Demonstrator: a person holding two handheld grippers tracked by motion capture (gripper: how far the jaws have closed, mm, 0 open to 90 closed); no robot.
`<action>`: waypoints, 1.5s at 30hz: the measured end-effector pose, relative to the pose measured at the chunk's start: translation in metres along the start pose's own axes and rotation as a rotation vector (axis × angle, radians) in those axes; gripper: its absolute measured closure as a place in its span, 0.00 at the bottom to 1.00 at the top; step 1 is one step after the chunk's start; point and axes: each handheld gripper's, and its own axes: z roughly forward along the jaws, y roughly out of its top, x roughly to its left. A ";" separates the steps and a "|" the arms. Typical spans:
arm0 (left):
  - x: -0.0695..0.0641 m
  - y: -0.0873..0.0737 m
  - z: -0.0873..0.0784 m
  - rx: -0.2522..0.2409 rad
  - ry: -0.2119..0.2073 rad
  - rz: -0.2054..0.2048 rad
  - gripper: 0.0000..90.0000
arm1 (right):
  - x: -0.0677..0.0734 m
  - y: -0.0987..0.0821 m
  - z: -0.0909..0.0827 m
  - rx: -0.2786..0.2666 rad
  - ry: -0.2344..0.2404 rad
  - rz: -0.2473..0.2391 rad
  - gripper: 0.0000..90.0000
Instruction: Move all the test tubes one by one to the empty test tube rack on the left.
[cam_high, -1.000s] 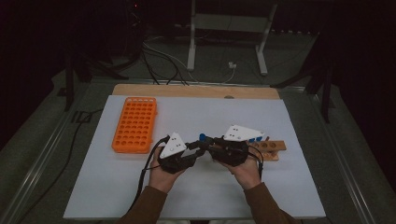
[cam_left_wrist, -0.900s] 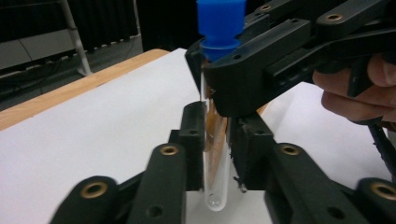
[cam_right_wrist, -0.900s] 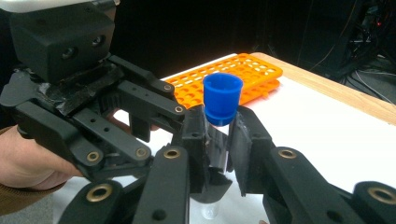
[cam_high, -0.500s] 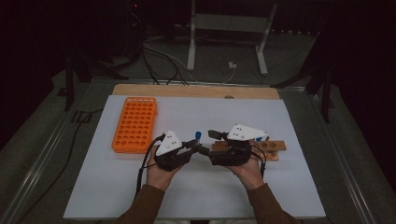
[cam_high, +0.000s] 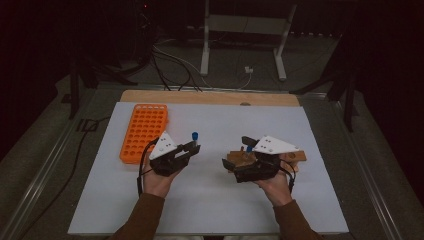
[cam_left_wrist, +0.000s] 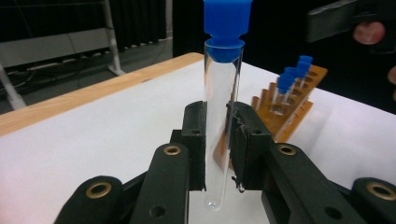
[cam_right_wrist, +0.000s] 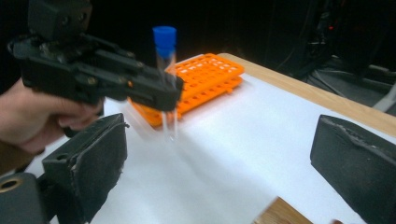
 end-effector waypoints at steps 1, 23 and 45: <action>0.002 0.000 -0.001 -0.006 0.006 -0.002 0.87 | 0.000 0.000 0.000 0.000 0.000 0.000 0.04; 0.049 -0.012 -0.028 -0.022 0.168 -0.016 0.86 | -0.060 -0.021 -0.060 -0.037 -0.211 0.072 0.02; 0.086 -0.041 -0.049 0.018 0.293 -0.085 0.86 | -0.084 -0.047 -0.098 -0.042 -0.325 0.119 0.02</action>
